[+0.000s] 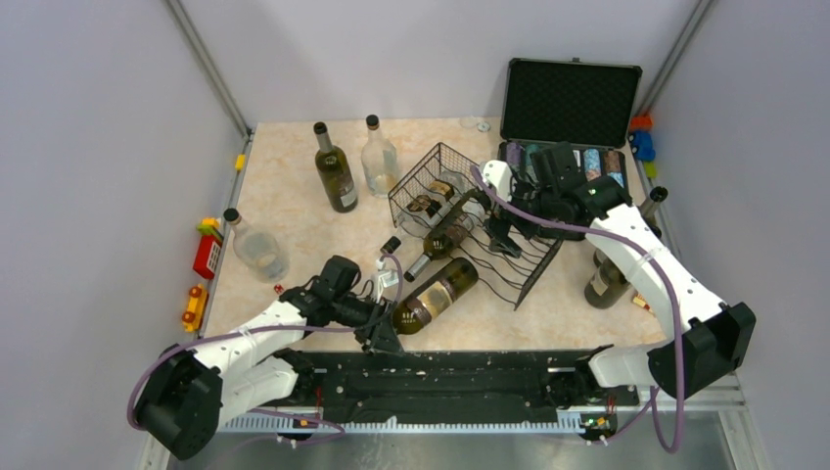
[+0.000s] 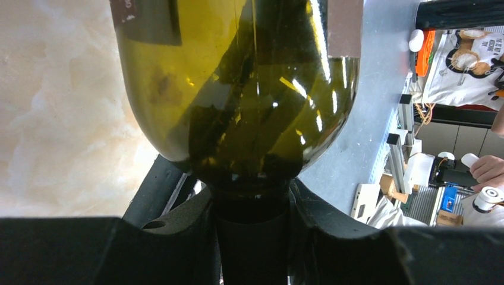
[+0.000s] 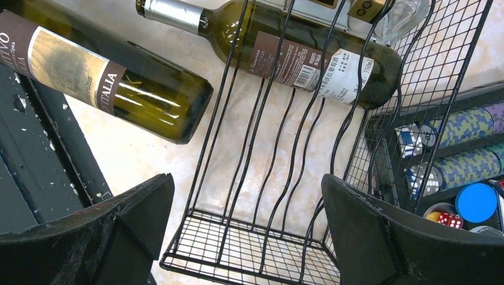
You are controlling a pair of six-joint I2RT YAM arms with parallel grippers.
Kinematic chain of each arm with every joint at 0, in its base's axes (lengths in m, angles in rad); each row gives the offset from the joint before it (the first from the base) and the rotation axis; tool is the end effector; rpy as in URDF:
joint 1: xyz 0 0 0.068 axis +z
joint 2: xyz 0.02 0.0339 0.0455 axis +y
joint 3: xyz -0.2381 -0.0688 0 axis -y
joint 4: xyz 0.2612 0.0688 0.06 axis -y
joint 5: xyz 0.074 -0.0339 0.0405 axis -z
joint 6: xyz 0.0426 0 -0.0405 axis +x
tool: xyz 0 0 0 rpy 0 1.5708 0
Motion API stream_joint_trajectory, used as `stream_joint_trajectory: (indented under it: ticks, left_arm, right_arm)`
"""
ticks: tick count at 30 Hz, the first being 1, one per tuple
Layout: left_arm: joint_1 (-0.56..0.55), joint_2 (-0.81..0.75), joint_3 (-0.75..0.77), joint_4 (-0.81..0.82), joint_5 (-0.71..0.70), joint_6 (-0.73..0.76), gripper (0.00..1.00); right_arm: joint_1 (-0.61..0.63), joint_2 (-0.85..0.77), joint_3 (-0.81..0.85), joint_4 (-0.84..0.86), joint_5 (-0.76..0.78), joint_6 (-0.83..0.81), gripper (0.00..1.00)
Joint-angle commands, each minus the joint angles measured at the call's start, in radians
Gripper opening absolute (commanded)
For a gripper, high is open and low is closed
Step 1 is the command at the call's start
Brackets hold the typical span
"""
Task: Put the wine bottle on the wine rack
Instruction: Place the wine bottle in the wine rack.
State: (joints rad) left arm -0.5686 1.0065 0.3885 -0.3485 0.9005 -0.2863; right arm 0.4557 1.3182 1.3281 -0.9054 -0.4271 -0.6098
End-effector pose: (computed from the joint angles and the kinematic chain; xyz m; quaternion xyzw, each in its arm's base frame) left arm 0.1484 -0.1344 0.1296 0.2491 0.8328 -0.4892 0.0716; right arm 0.2541 0.1442 0.3186 -0.5288 0.7587 0.1745 0.3382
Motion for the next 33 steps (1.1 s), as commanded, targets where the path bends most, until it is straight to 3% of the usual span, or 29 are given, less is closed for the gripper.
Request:
stream_joint_trajectory:
  ticks: [1,33]
  left_arm:
    - [0.005,-0.013,0.015,0.136,0.068,0.033,0.0]
    - [0.006,0.155,0.13,0.06,0.07,0.112,0.0]
  right_arm:
    - [-0.007,0.009,0.025,0.009,-0.012,-0.011,0.97]
    - [-0.007,-0.01,0.014,0.008,-0.024,-0.023,0.97]
